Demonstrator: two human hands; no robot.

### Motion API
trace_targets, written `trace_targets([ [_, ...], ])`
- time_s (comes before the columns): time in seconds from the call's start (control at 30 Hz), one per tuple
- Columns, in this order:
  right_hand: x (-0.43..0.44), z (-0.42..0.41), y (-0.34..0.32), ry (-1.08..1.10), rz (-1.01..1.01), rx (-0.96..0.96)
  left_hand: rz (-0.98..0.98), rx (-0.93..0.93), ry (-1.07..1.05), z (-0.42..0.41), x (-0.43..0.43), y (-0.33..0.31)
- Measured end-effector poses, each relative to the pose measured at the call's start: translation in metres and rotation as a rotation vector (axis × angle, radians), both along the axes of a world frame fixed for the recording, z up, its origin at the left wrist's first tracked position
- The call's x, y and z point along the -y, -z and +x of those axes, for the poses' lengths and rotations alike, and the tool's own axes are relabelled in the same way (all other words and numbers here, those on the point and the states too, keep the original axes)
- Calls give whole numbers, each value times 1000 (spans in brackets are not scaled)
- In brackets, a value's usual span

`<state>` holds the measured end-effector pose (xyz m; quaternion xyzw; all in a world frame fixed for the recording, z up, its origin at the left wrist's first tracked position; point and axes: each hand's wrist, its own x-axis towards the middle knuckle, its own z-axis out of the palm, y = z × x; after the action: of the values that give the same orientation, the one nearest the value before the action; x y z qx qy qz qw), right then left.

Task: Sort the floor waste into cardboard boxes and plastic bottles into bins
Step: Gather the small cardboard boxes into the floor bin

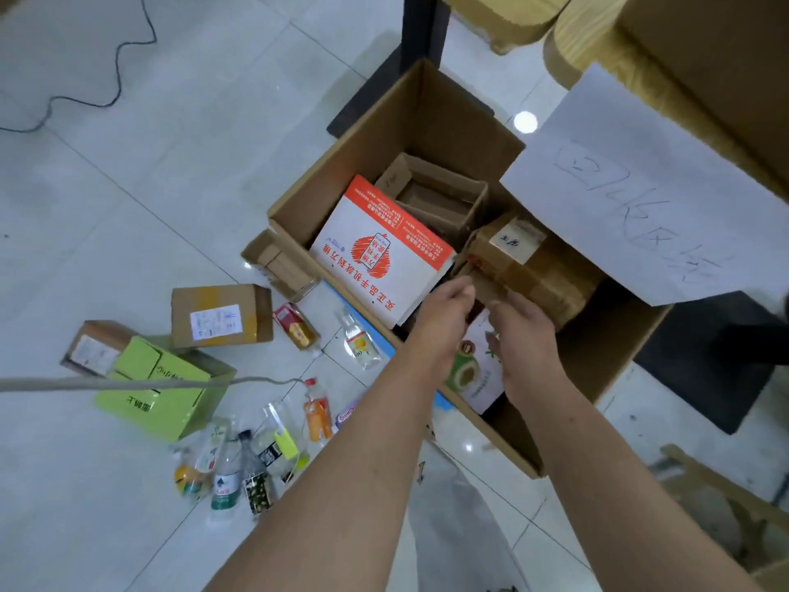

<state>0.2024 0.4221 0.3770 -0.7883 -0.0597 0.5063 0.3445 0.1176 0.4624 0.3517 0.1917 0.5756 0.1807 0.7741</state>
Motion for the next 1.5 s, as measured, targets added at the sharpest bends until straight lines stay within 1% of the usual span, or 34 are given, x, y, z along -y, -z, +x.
trace_targets([
  [0.1, -11, -37, -9, -112, 112, 7, 65, 4, -118, -37, 0, -12],
  [0.2, -20, -90, -7, -186, 210, -24, 163, -51, -231, -88, 1, -21],
  [0.27, -21, -129, -6, -230, 258, -55, 183, -88, -342, -131, 5, -23],
  [0.37, -16, -187, 2, -390, 290, -66, 182, -185, -471, -196, 21, -18],
  [0.47, 0, -240, 18, -574, 261, -64, 121, -245, -588, -251, 49, -6],
  [0.63, 35, -318, 43, -757, 175, -125, 47, -264, -744, -320, 99, 21],
  [0.7, 48, -344, 53, -810, 134, -150, 8, -233, -798, -344, 117, 32],
  [0.87, 72, -407, 87, -862, 23, -235, -67, -246, -903, -396, 148, 61],
  [1.03, 84, -466, 132, -954, -63, -223, -95, -267, -912, -452, 169, 93],
  [1.17, 69, -514, 194, -1052, -48, -149, -57, -334, -875, -500, 169, 149],
  [1.3, 40, -548, 280, -1163, 13, 4, 46, -526, -787, -538, 155, 226],
  [1.37, 25, -559, 324, -1209, 75, 74, 96, -619, -763, -557, 145, 268],
  [1.5, 6, -577, 402, -1293, 166, 152, -9, -717, -784, -587, 140, 354],
])
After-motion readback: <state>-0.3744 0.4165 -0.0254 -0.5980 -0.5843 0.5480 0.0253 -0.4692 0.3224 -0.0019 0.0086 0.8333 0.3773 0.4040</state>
